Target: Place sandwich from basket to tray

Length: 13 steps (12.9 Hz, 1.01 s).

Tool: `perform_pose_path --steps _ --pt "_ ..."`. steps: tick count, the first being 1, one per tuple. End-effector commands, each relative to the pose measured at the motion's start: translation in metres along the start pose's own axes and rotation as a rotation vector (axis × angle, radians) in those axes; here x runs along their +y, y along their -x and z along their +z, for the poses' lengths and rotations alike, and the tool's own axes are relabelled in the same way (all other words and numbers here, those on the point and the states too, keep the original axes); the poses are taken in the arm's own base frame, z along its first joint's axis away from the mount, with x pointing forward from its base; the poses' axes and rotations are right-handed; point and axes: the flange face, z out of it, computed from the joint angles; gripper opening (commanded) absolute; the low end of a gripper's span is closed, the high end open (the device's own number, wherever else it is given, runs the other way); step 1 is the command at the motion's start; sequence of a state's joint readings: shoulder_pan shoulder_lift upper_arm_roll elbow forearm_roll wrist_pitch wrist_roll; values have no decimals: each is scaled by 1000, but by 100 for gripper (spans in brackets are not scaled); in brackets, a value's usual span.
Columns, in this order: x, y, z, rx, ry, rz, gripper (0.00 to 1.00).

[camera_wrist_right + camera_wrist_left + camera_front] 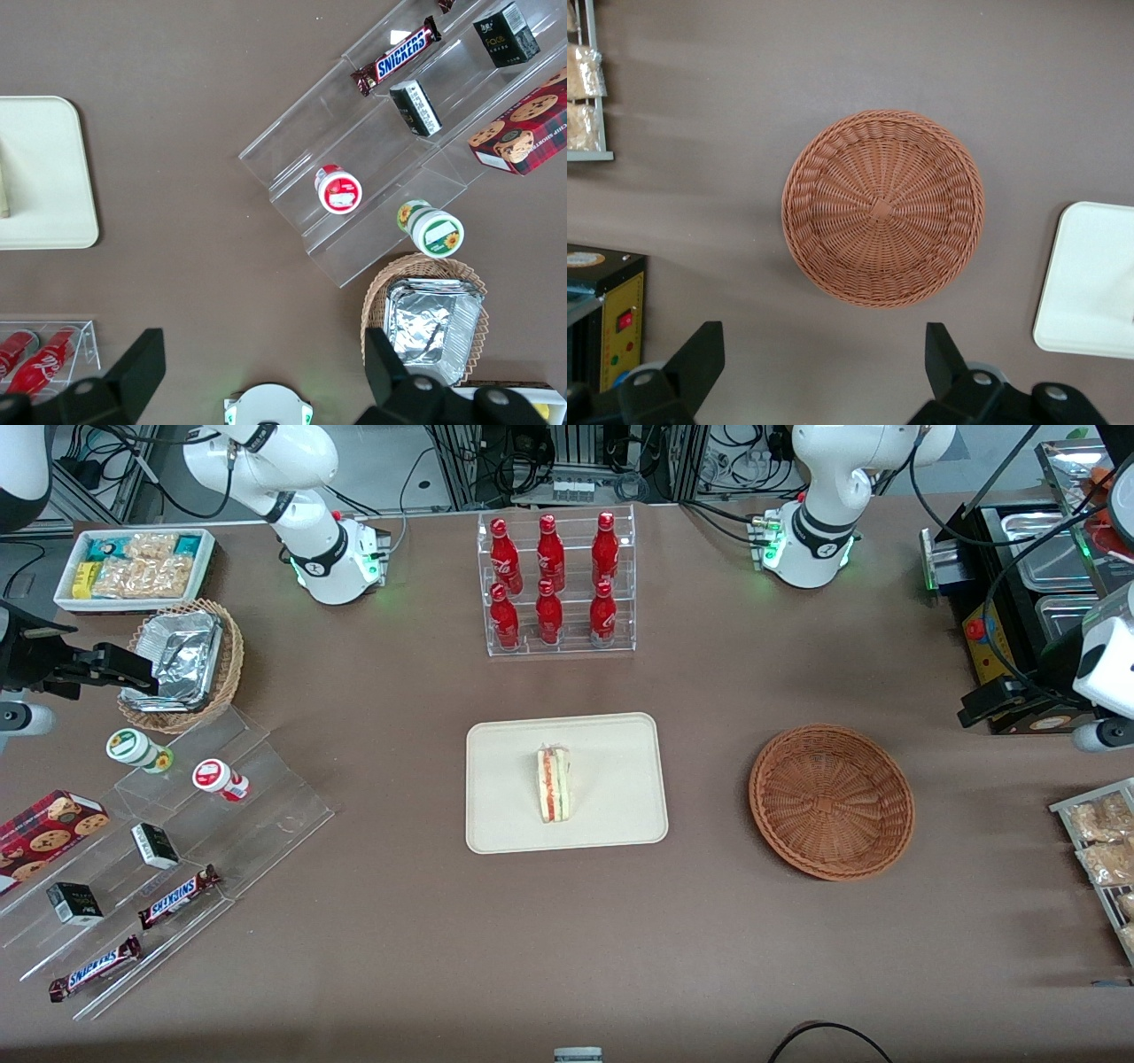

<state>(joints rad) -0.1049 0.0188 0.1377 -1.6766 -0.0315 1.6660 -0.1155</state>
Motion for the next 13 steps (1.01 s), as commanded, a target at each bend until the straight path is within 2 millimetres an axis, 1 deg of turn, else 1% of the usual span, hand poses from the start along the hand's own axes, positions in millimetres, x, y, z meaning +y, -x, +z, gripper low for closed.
perform_pose_path --steps 1,3,5,8,9,11,13 --pt "-3 16 -5 -9 26 52 100" --pt "-8 15 -8 0 27 47 100" --pt "-7 19 -16 9 30 51 100" --pt "-33 36 -30 11 32 73 100" --pt "-36 38 -33 13 34 71 100" --pt "-41 35 -36 21 34 49 100" --pt "-41 32 -38 24 32 52 100"
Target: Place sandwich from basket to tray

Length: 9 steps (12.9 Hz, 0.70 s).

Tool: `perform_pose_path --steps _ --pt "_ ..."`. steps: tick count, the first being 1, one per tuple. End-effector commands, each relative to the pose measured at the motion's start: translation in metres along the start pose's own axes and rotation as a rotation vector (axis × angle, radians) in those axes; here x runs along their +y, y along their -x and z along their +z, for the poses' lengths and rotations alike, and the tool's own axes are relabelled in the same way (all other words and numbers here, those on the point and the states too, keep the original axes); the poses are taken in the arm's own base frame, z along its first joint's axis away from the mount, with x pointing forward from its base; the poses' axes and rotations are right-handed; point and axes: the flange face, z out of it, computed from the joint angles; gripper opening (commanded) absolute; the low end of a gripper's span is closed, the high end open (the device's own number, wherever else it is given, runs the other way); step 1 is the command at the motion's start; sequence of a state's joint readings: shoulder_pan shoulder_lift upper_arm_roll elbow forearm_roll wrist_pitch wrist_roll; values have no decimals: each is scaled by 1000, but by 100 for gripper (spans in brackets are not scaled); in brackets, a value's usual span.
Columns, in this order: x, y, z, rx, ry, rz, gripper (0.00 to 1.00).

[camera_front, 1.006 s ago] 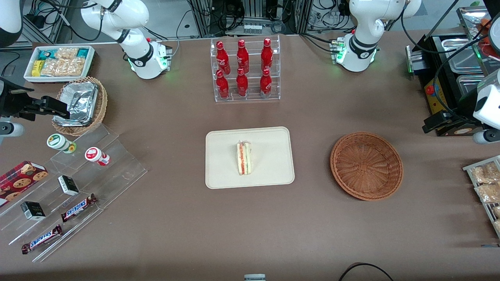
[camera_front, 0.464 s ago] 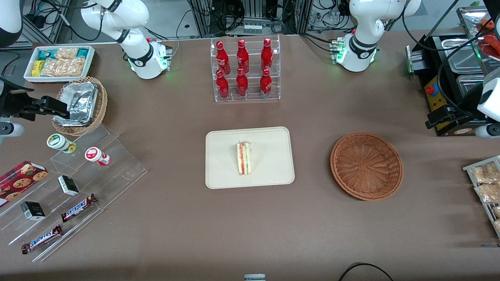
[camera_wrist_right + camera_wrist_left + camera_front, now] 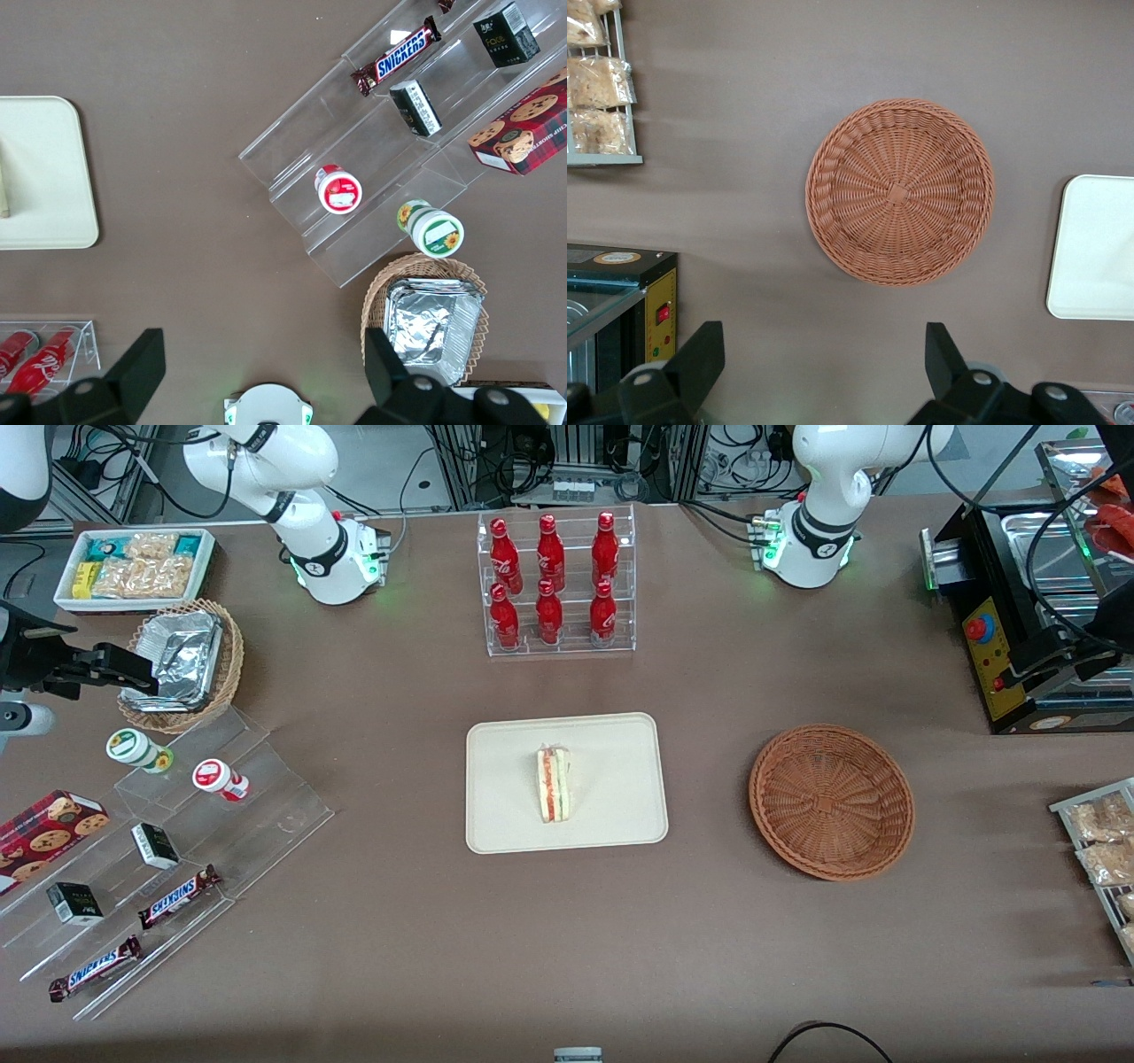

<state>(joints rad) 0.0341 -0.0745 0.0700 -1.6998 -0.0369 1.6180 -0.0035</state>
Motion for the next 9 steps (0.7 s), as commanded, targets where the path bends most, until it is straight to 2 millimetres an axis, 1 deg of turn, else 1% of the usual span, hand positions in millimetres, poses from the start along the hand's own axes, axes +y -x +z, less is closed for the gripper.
perform_pose_path --steps 1,3,5,6,8,9 --pt "1 2 -2 3 16 7 100" --pt "1 3 -6 9 16 11 100" --pt "2 1 -18 30 16 10 100" --pt "4 2 -17 21 14 15 100" --pt "16 4 -16 6 14 37 100" --pt "26 5 -16 5 7 60 100"
